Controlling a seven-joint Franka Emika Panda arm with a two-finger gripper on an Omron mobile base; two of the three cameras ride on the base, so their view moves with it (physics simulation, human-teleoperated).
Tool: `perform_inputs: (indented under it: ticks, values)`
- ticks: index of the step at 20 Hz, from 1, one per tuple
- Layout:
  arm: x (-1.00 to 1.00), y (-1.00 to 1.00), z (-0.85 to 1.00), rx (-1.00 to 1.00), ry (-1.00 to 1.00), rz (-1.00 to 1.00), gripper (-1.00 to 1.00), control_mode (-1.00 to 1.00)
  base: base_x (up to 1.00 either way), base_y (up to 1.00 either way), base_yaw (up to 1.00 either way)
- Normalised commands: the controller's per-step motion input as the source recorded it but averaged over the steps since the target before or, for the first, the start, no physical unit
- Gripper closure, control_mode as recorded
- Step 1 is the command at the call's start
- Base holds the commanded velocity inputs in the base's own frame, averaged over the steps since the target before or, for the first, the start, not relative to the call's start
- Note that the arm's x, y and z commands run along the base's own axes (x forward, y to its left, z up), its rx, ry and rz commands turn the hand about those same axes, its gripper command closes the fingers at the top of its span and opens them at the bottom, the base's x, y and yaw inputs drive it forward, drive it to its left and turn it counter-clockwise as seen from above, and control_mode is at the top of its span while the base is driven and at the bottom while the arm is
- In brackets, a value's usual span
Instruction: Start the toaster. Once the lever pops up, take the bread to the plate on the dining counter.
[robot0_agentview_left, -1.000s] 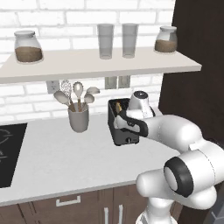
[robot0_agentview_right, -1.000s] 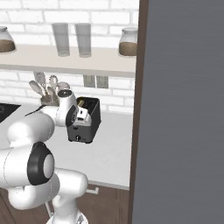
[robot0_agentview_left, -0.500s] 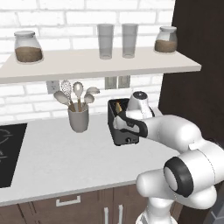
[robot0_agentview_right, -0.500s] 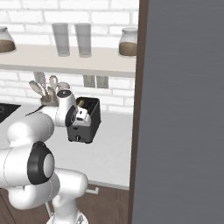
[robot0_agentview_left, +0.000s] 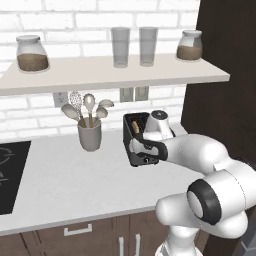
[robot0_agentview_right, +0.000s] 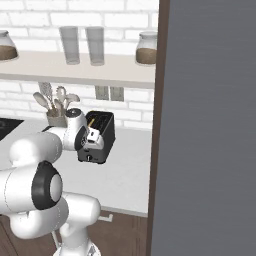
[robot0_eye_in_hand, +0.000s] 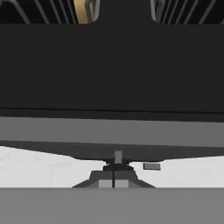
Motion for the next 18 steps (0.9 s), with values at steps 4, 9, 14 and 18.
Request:
perform_inputs:
  ticks: [4, 9, 14, 18]
  values:
    - [0.00, 0.00, -0.54, 0.00, 0.00, 0.00, 1.00, -1.00, 0.00, 0.00, 0.00]
    - [0.00, 0.00, -0.68, 0.00, 0.00, 0.00, 1.00, -1.00, 0.00, 0.00, 0.00]
    - [-0.13, -0.03, -0.88, 0.00, 0.01, 0.00, 1.00, -1.00, 0.00, 0.00, 0.00]
    - [-0.28, -0.03, -0.25, 0.00, -0.01, 0.00, 1.00, -1.00, 0.00, 0.00, 0.00]
